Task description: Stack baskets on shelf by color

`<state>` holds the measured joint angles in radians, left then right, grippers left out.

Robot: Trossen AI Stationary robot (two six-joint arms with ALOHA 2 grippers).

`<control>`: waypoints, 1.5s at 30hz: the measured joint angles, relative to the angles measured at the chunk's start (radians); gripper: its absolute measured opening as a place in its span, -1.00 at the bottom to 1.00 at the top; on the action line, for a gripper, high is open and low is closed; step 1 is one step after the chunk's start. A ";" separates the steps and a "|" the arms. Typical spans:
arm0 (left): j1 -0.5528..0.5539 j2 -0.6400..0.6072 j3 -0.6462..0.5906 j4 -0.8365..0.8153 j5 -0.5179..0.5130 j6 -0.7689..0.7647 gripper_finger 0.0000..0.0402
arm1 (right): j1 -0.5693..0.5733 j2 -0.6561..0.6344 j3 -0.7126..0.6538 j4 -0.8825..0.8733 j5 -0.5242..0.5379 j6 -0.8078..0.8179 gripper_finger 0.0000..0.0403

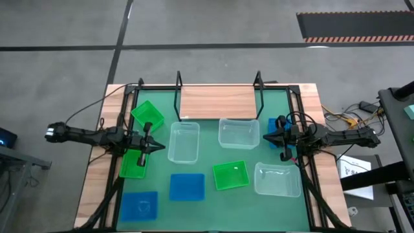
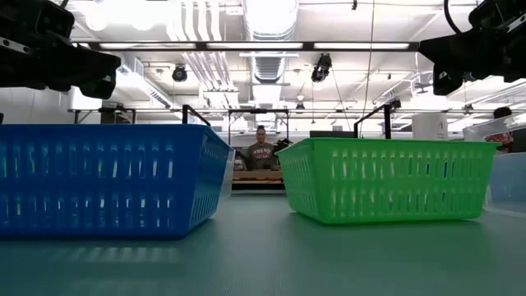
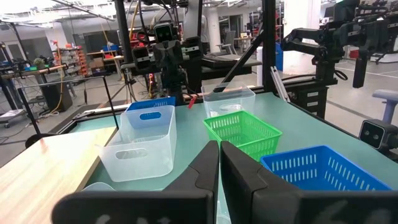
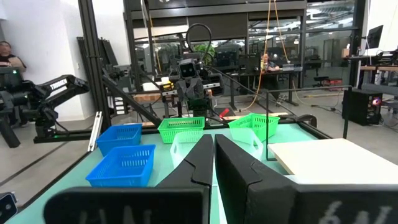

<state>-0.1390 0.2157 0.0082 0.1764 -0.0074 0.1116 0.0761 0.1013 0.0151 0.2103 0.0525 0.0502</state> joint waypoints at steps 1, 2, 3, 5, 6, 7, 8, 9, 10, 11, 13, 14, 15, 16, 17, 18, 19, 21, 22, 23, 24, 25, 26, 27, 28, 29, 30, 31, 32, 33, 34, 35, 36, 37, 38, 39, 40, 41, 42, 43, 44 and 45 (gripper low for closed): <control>0.000 0.000 0.000 0.000 0.000 0.000 -1.00 | 0.000 0.000 0.000 0.000 0.000 0.000 -0.96; 0.000 0.000 0.000 0.000 0.000 0.000 -1.00 | 0.000 0.000 0.000 0.000 0.000 0.001 -0.96; 0.000 0.000 0.000 0.000 0.000 0.000 -1.00 | 0.000 0.000 0.000 0.000 0.000 0.001 -0.96; 0.000 0.000 0.000 -0.001 0.000 0.002 -1.00 | 0.000 0.000 0.000 0.000 0.000 0.000 -0.96; 0.000 0.000 0.000 -0.001 0.000 0.003 -1.00 | 0.000 0.000 0.000 0.000 0.000 0.001 -0.96; 0.000 0.000 0.000 -0.001 0.000 0.003 -1.00 | 0.000 0.000 0.000 0.000 0.000 0.001 -0.96; 0.000 0.000 0.000 -0.001 0.000 0.003 -1.00 | 0.000 0.000 0.000 0.000 0.000 0.000 -0.96; 0.000 0.000 0.000 -0.001 0.000 0.003 -1.00 | 0.000 0.000 0.000 0.000 0.000 0.000 -0.96; 0.000 0.000 0.000 -0.001 0.000 0.003 -1.00 | 0.000 0.000 0.000 0.000 0.000 0.001 -0.96; 0.000 0.000 0.000 -0.001 0.000 0.003 -1.00 | 0.000 0.000 0.000 0.000 0.000 0.001 -0.96; 0.000 0.000 0.000 0.000 0.000 0.003 -1.00 | 0.000 0.000 0.000 0.000 0.000 0.000 -0.96; 0.000 0.000 0.000 -0.001 0.000 0.003 -1.00 | 0.000 0.000 0.000 0.000 0.000 0.000 -0.96; 0.000 0.000 0.000 -0.001 0.000 0.003 -1.00 | 0.000 0.000 0.000 0.000 0.000 0.001 -0.96; 0.000 0.000 0.000 -0.001 0.000 0.004 -1.00 | 0.000 0.000 0.000 0.000 0.000 0.000 -0.96; 0.000 0.000 0.000 -0.001 0.000 0.004 -1.00 | 0.000 0.000 0.000 0.000 0.000 -0.005 -0.96; 0.000 0.000 0.000 -0.001 0.000 0.004 -1.00 | 0.000 0.000 0.000 0.000 0.000 -0.009 -0.96; 0.000 0.000 0.000 -0.001 0.000 0.004 -1.00 | 0.000 0.000 0.000 0.000 0.000 -0.009 -0.96; 0.000 0.000 0.000 -0.001 0.000 0.004 -1.00 | 0.000 0.000 0.000 0.000 0.000 -0.008 -0.96; 0.000 0.000 0.000 -0.001 0.000 0.004 -1.00 | 0.000 0.000 0.000 0.000 0.000 -0.008 -0.96; 0.000 0.000 0.000 0.000 0.000 0.004 -1.00 | 0.000 0.000 0.000 0.000 0.000 -0.009 -0.96; 0.000 0.000 0.000 0.001 0.000 0.004 -1.00 | 0.000 0.000 0.000 0.000 0.000 -0.009 -0.96; 0.000 0.000 0.000 0.003 0.000 0.004 -1.00 | 0.000 0.000 0.000 0.000 0.000 -0.009 -0.96; 0.000 0.000 0.000 0.004 0.000 0.004 -1.00 | 0.000 0.000 0.000 0.000 0.000 -0.009 -0.96; 0.000 0.000 0.000 0.005 0.000 0.004 -1.00 | 0.000 0.000 0.000 0.001 0.000 -0.001 -0.96; 0.000 0.000 0.000 0.004 0.000 0.004 -1.00 | 0.000 0.000 0.000 0.003 0.000 0.023 -0.96; 0.000 0.000 0.000 0.004 0.000 0.004 -1.00 | 0.000 0.000 0.000 0.004 -0.001 0.067 -0.96; 0.000 0.000 0.000 0.004 0.000 0.004 -1.00 | 0.000 0.000 0.000 0.003 -0.001 0.116 -0.96; 0.000 0.000 0.000 0.003 0.000 0.004 -1.00 | 0.000 0.000 0.000 0.003 -0.001 0.162 -0.96; 0.000 0.000 0.000 0.003 0.000 0.004 -1.00 | 0.000 0.000 0.000 0.003 -0.001 0.202 -0.96; 0.000 0.000 0.000 0.003 0.000 0.004 -1.00 | 0.000 0.000 0.000 0.004 -0.001 0.242 -0.96; 0.000 0.000 0.000 0.006 0.000 0.004 -1.00 | 0.000 0.000 0.000 0.003 -0.001 0.281 -0.96; 0.000 0.000 0.000 0.018 0.001 0.004 -1.00 | 0.000 0.000 0.000 0.004 0.000 0.306 -0.96; 0.000 0.000 0.000 0.032 0.001 0.004 -1.00 | 0.000 0.000 0.000 0.004 -0.001 0.315 -0.96; 0.000 -0.001 0.000 0.037 0.001 0.003 -1.00 | 0.000 0.000 0.000 0.004 0.000 0.312 -0.96; 0.000 -0.002 0.000 0.035 0.002 0.002 -1.00 | 0.000 0.000 0.000 0.004 0.000 0.303 -0.96; 0.000 -0.003 0.000 0.032 0.002 0.002 -1.00 | 0.000 0.000 0.000 0.004 0.000 0.297 -0.96; 0.000 -0.003 0.000 0.032 0.002 0.002 -1.00 | 0.000 0.000 0.000 0.004 0.000 0.293 -0.96; 0.000 -0.002 0.000 0.033 0.002 0.002 -1.00 | 0.000 0.000 0.000 0.004 0.000 0.293 -0.96; 0.000 0.001 0.000 0.033 0.002 0.002 -1.00 | 0.000 0.000 0.000 0.004 0.000 0.293 -0.96; 0.000 0.004 0.000 0.032 0.002 0.002 -1.00 | 0.000 0.000 0.000 0.004 0.000 0.292 -0.96; 0.000 0.006 0.000 0.032 0.002 0.002 -1.00 | 0.000 0.000 0.000 0.004 0.000 0.288 -0.96; 0.000 0.006 0.000 0.032 0.002 0.002 -1.00 | 0.000 0.000 0.000 0.004 0.000 0.282 -0.96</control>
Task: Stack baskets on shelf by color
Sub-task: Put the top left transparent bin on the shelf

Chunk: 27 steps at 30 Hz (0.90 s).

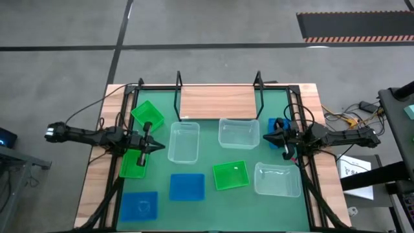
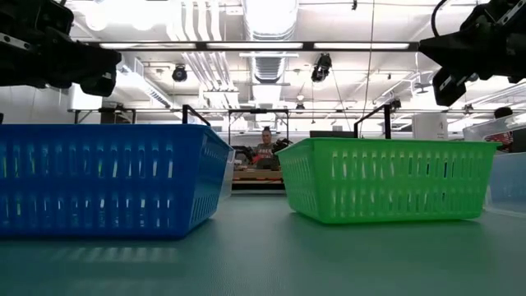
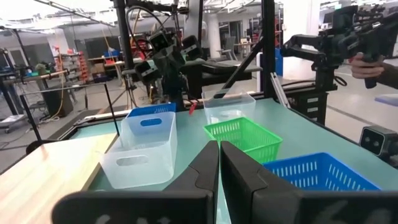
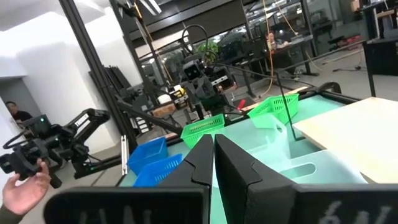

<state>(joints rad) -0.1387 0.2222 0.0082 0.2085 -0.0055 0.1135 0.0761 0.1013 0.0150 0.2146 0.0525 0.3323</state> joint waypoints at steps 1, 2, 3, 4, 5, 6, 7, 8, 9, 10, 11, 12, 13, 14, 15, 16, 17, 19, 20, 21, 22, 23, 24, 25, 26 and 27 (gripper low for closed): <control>0.000 0.001 0.000 0.000 0.000 0.000 -1.00 | 0.000 0.000 0.000 0.000 0.000 -0.003 -0.96; 0.000 0.002 0.000 0.000 0.000 -0.002 -1.00 | 0.000 0.000 0.000 0.000 0.000 -0.003 -0.96; 0.000 0.003 0.000 -0.001 0.000 -0.002 -1.00 | 0.000 0.000 0.000 0.000 0.000 -0.003 -0.96; 0.000 0.003 0.000 -0.001 0.000 -0.002 -1.00 | 0.000 0.000 0.000 0.000 0.000 -0.003 -0.96; 0.000 0.003 0.000 0.000 0.000 -0.002 -1.00 | 0.000 0.000 0.000 0.000 0.001 -0.003 -0.96; 0.000 0.004 0.000 0.000 0.000 -0.002 -1.00 | 0.000 0.000 0.000 0.005 0.005 -0.003 -0.96; 0.000 0.005 0.000 0.000 0.001 -0.002 -1.00 | 0.000 0.000 0.000 0.016 0.014 -0.006 -0.95; 0.000 0.006 0.000 0.000 0.001 -0.002 -1.00 | 0.000 0.000 0.000 0.031 0.025 -0.013 -0.95; 0.000 0.005 0.000 0.000 0.001 -0.002 -1.00 | 0.000 0.000 0.000 0.050 0.027 -0.029 -0.95; 0.000 0.005 0.000 0.000 0.001 -0.002 -1.00 | 0.000 0.000 0.000 0.070 0.027 -0.046 -0.95; 0.000 0.005 0.000 0.000 0.001 -0.002 -1.00 | 0.000 0.000 0.000 0.095 0.026 -0.065 -0.95; 0.000 0.005 0.000 0.000 0.001 -0.002 -1.00 | 0.000 0.000 0.000 0.124 0.026 -0.076 -0.95; 0.000 0.005 0.000 0.000 0.001 -0.002 -1.00 | 0.000 0.000 0.000 0.155 0.026 -0.090 -0.95; 0.000 0.005 0.000 0.000 0.001 -0.002 -1.00 | 0.000 0.000 0.000 0.183 0.026 -0.107 -0.95; 0.000 0.006 0.000 0.000 0.001 -0.002 -1.00 | 0.000 0.000 0.000 0.206 0.026 -0.122 -0.95; 0.000 0.006 0.000 -0.001 0.001 -0.002 -1.00 | 0.000 0.000 0.000 0.227 0.026 -0.138 -0.95; 0.000 0.006 0.000 -0.001 0.002 -0.002 -1.00 | 0.000 0.000 0.000 0.243 0.026 -0.152 -0.95; 0.000 0.006 0.000 0.000 0.002 -0.002 -1.00 | 0.000 0.000 0.000 0.256 0.026 -0.175 -0.95; 0.000 0.006 0.000 0.000 0.002 -0.002 -1.00 | 0.000 0.000 0.000 0.256 0.026 -0.180 -0.95; 0.000 0.006 0.000 0.000 0.002 -0.002 -1.00 | 0.000 0.000 0.000 0.255 0.026 -0.186 -0.95; 0.000 0.006 0.000 0.000 0.002 -0.002 -1.00 | 0.000 0.000 0.000 0.255 0.026 -0.188 -0.95; 0.000 0.006 0.000 0.000 0.001 -0.002 -1.00 | 0.000 0.000 0.000 0.255 0.026 -0.188 -0.96; 0.000 0.006 0.000 0.000 -0.003 -0.002 -1.00 | 0.000 0.000 0.000 0.255 0.026 -0.189 -0.95; 0.000 0.006 0.000 0.002 -0.010 -0.002 -1.00 | 0.000 0.000 0.000 0.255 0.026 -0.192 -0.95; 0.000 0.004 0.000 0.005 -0.014 -0.002 -1.00 | 0.000 0.000 0.000 0.255 0.026 -0.197 -0.95; 0.000 0.005 0.000 0.016 -0.015 -0.002 -1.00 | 0.000 0.000 0.000 0.255 0.026 -0.202 -0.96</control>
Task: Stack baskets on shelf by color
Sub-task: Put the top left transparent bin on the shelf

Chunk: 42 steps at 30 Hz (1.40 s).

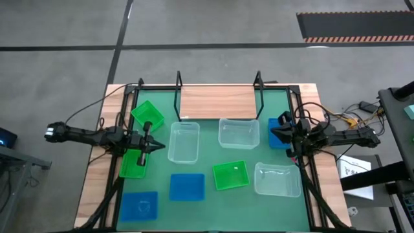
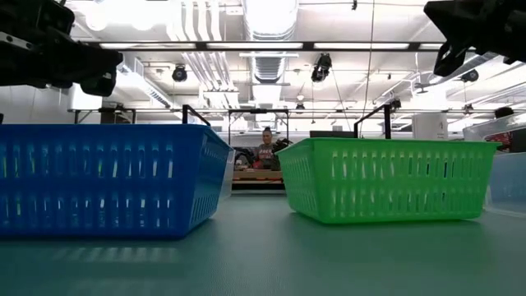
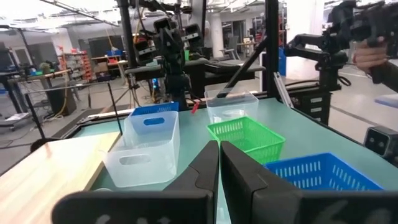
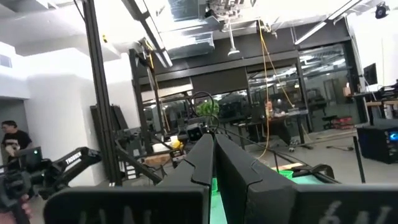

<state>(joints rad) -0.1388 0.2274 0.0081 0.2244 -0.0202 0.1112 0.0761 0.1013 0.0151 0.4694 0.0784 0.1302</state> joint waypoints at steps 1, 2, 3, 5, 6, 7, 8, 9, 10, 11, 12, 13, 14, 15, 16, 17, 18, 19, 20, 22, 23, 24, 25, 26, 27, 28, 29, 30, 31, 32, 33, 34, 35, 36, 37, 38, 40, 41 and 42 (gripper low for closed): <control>0.000 0.002 0.000 0.017 0.000 0.000 -1.00 | 0.000 0.000 0.000 -0.001 0.000 -0.007 -0.96; 0.000 0.002 0.000 0.040 -0.001 -0.001 -1.00 | 0.000 0.000 0.000 -0.006 0.000 -0.015 -0.95; 0.000 0.002 0.000 0.075 -0.001 -0.006 -1.00 | 0.000 0.000 0.000 -0.012 0.000 -0.021 -0.96; 0.000 0.002 0.000 0.151 0.001 -0.114 -1.00 | 0.000 0.000 0.000 -0.022 0.000 -0.041 -0.96; 0.000 0.003 0.000 0.185 -0.003 -0.189 -1.00 | 0.000 0.000 0.000 -0.025 0.000 -0.049 -0.96; 0.000 0.004 0.000 0.220 -0.018 -0.262 -1.00 | 0.000 0.000 0.000 -0.029 0.000 -0.065 -0.95; 0.000 0.003 0.000 0.253 -0.041 -0.326 -1.00 | 0.000 0.000 0.000 -0.034 0.000 -0.084 -0.96; 0.000 0.003 0.000 0.283 -0.068 -0.370 -1.00 | 0.000 0.000 0.000 -0.041 0.000 -0.110 -0.96; 0.000 0.003 0.000 0.304 -0.089 -0.397 -1.00 | 0.000 0.000 0.000 -0.049 0.000 -0.133 -0.96; 0.000 0.002 0.000 0.310 -0.099 -0.404 -1.00 | 0.000 0.000 0.000 -0.057 0.000 -0.151 -0.96; 0.000 0.002 0.000 0.310 -0.105 -0.404 -1.00 | 0.000 0.001 0.000 -0.064 0.000 -0.158 -0.96; 0.000 0.005 0.000 0.311 -0.109 -0.390 -1.00 | 0.000 0.004 0.000 -0.064 0.000 -0.173 -0.96; 0.000 0.011 0.000 0.317 -0.118 -0.370 -1.00 | 0.000 0.007 0.000 -0.058 -0.001 -0.190 -0.96; 0.000 0.017 0.000 0.335 -0.132 -0.346 -1.00 | 0.000 0.010 0.000 -0.039 -0.003 -0.218 -0.96; 0.000 0.024 0.000 0.368 -0.152 -0.340 -1.00 | 0.000 0.014 0.000 -0.009 -0.007 -0.246 -0.96; 0.000 0.034 0.000 0.409 -0.168 -0.348 -1.00 | 0.000 0.019 0.000 0.025 -0.008 -0.270 -0.96; 0.000 0.047 0.000 0.449 -0.166 -0.368 -1.00 | 0.000 0.021 0.000 0.059 -0.008 -0.292 -0.96; 0.000 0.064 0.000 0.486 -0.144 -0.387 -1.00 | 0.000 0.025 0.000 0.091 -0.008 -0.313 -0.96; -0.001 0.082 0.000 0.512 -0.115 -0.400 -1.00 | 0.000 0.027 0.001 0.116 -0.008 -0.332 -0.96; -0.001 0.121 0.000 0.582 -0.072 -0.429 -1.00 | 0.000 0.027 0.017 0.124 -0.008 -0.360 -0.96; -0.001 0.142 0.001 0.616 -0.063 -0.438 -1.00 | 0.000 0.025 0.027 0.122 -0.008 -0.377 -0.96; -0.001 0.165 0.003 0.637 -0.062 -0.438 -1.00 | 0.000 0.025 0.035 0.119 -0.008 -0.394 -0.96; -0.001 0.187 0.009 0.640 -0.062 -0.437 -1.00 | 0.000 0.026 0.044 0.115 -0.008 -0.414 -0.96; -0.001 0.209 0.019 0.640 -0.063 -0.430 -1.00 | 0.000 0.028 0.050 0.113 -0.008 -0.434 -0.96; -0.001 0.232 0.031 0.647 -0.065 -0.407 -1.00 | 0.000 0.030 0.055 0.112 -0.008 -0.446 -0.96; -0.001 0.255 0.044 0.655 -0.067 -0.376 -1.00 | 0.000 0.033 0.059 0.111 -0.008 -0.461 -0.96; -0.001 0.280 0.058 0.662 -0.069 -0.338 -1.00 | 0.000 0.034 0.063 0.111 -0.008 -0.468 -0.96; -0.001 0.303 0.071 0.670 -0.074 -0.300 -1.00 | 0.000 0.036 0.064 0.112 -0.008 -0.472 -0.96; -0.001 0.325 0.084 0.688 -0.077 -0.274 -1.00 | 0.000 0.037 0.064 0.112 -0.008 -0.474 -0.96; -0.001 0.348 0.098 0.705 -0.079 -0.262 -1.00 | 0.000 0.038 0.064 0.111 -0.008 -0.474 -0.96; -0.001 0.374 0.113 0.719 -0.080 -0.261 -1.00 | 0.000 0.038 0.063 0.109 -0.008 -0.474 -0.96; -0.001 0.402 0.133 0.721 -0.081 -0.263 -1.00 | 0.000 0.039 0.062 0.107 -0.008 -0.474 -0.96; -0.001 0.428 0.156 0.724 -0.086 -0.276 -1.00 | 0.000 0.039 0.062 0.107 -0.008 -0.474 -0.96; -0.001 0.453 0.177 0.727 -0.087 -0.298 -1.00 | 0.000 0.039 0.062 0.108 -0.007 -0.474 -0.96; -0.001 0.481 0.201 0.727 -0.087 -0.328 -1.00 | 0.000 0.039 0.062 0.110 -0.007 -0.474 -0.96; -0.001 0.510 0.225 0.728 -0.087 -0.359 -1.00 | 0.000 0.039 0.062 0.111 -0.007 -0.473 -0.96; -0.001 0.569 0.271 0.712 -0.087 -0.403 -1.00 | 0.000 0.039 0.066 0.112 -0.007 -0.461 -0.96; -0.001 0.599 0.297 0.689 -0.086 -0.417 -1.00 | 0.000 0.039 0.068 0.112 -0.007 -0.450 -0.96; -0.001 0.625 0.323 0.669 -0.087 -0.428 -1.00 | 0.000 0.039 0.069 0.113 -0.007 -0.436 -0.96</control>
<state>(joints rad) -0.1398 0.8528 0.3306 0.8938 -0.1067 -0.3167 0.0761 0.1406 0.0837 0.5819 0.0711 -0.3060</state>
